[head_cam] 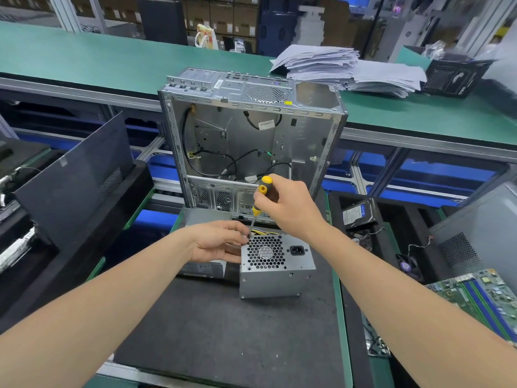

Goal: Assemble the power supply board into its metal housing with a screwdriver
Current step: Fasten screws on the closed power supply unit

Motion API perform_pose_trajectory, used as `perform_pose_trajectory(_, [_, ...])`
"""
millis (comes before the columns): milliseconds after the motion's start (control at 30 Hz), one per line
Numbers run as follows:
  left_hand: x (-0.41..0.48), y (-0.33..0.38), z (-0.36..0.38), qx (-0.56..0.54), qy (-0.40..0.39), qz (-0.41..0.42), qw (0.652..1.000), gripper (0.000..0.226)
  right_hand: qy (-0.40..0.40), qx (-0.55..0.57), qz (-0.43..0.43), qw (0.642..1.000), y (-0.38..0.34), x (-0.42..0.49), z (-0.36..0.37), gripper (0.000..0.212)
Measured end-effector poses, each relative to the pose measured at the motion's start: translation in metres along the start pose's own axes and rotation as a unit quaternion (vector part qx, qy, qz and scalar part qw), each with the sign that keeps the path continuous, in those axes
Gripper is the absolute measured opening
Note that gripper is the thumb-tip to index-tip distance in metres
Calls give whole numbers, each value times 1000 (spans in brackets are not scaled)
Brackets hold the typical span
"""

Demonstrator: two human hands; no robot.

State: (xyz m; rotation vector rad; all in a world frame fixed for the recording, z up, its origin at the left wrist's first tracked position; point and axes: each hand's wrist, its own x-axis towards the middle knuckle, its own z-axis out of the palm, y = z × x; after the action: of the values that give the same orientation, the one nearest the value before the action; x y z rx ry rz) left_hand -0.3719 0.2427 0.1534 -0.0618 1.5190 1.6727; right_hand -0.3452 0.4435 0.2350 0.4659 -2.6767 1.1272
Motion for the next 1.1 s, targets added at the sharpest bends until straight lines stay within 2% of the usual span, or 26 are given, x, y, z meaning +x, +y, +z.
perform_pose_trajectory(233, [-1, 1, 0, -7, -2, -5, 1000, 19, -59, -9, -65, 996, -11, -1, -7, 20])
perform_pose_trajectory(367, [-3, 2, 0, -5, 2, -13, 1000, 15, -32, -70, -73, 994, -22, 5, -6, 34])
perform_pose_trajectory(433, [-5, 3, 1, 2, 3, -14, 1000, 14, -24, -75, -72, 994, -26, 9, -4, 29])
perform_pose_trajectory(500, [-8, 4, 1, 4, -1, -16, 1000, 14, -46, -35, -71, 996, -28, 10, -3, 16])
perform_pose_trajectory(567, [-10, 5, 2, -2, -8, -18, 1000, 19, -86, -21, -89, 992, -29, 10, -4, 16])
perform_pose_trajectory(633, [-11, 6, 2, -12, -12, -25, 1000, 28, -99, -52, -119, 986, -30, 10, -3, 16])
perform_pose_trajectory(800, [-8, 6, 4, -55, 18, -66, 996, 35, -71, -139, -112, 981, -32, 15, -2, 40])
perform_pose_trajectory(933, [-6, 10, 5, -65, 39, -90, 993, 23, -110, -95, -131, 981, -36, 13, -7, 6])
perform_pose_trajectory(1000, [-5, 12, 5, -70, 53, -102, 991, 16, -105, -109, -117, 982, -35, 13, -9, 12])
perform_pose_trajectory(1100, [-4, 15, 6, -69, 61, -115, 989, 15, -60, -192, -79, 976, -35, 15, -7, 37])
